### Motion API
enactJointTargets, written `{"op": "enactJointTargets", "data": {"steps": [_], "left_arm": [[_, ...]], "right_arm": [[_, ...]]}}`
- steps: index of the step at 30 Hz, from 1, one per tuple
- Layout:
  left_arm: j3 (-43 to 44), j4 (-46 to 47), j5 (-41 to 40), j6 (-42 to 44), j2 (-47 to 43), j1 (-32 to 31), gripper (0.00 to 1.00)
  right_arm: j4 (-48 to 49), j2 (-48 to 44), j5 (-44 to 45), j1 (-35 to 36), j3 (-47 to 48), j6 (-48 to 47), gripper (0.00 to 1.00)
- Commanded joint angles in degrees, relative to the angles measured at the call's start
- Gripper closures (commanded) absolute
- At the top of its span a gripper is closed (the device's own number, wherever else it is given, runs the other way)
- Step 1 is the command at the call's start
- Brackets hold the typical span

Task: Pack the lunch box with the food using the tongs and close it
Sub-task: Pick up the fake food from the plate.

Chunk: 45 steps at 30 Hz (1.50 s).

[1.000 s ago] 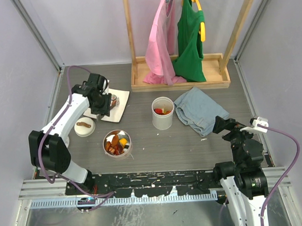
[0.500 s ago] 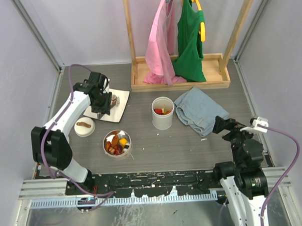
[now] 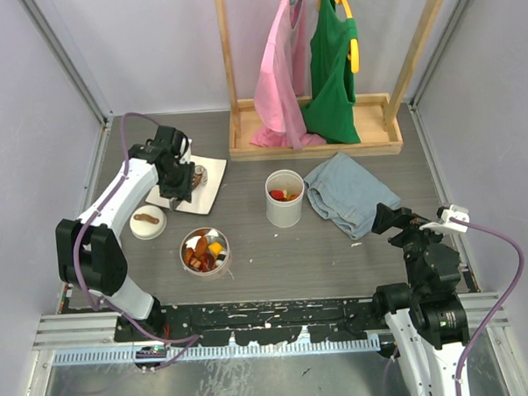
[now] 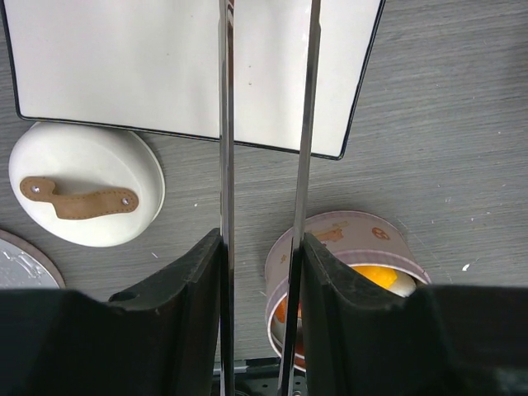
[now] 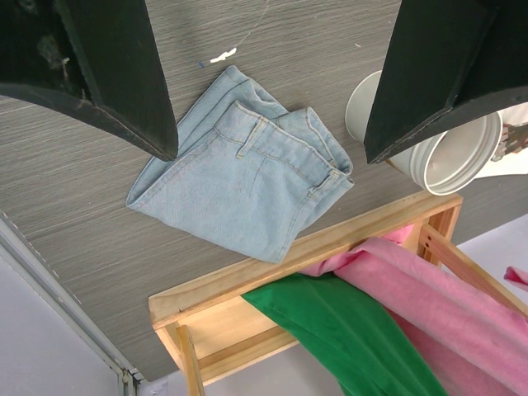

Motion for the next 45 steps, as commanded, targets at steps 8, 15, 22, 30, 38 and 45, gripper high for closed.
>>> {"op": "enactJointTargets", "data": {"steps": [8,15,22,30,38,45], "left_arm": [[1.12,-0.16,1.81,0.7,-2.69,0.38,0.66],[-1.36,-1.41,1.4,0.09,-7.24,0.36,0.67],[-4.2,-2.51,1.71,-0.42,-11.57,0.32,0.67],[-6.05,-4.07,4.92,-1.89,-16.03,0.38,0.68],[-6.71,-9.68,11.0,-2.12,-22.2,0.26,0.68],[-9.49,-13.12,14.55,-4.05,-30.65,0.22,0.68]], "right_arm": [[3.26,-0.07,0.65,0.34,0.43,-0.41,0.0],[3.32,-0.21,0.71,0.34,0.3,-0.41,0.0],[3.32,-0.42,0.71,0.33,0.41,-0.45,0.0],[3.21,-0.71,0.79,0.3,0.35,-0.24,0.0],[3.14,-0.99,0.89,0.28,0.35,-0.23,0.0],[3.04,-0.98,0.99,0.35,0.35,-0.06,0.0]]}}
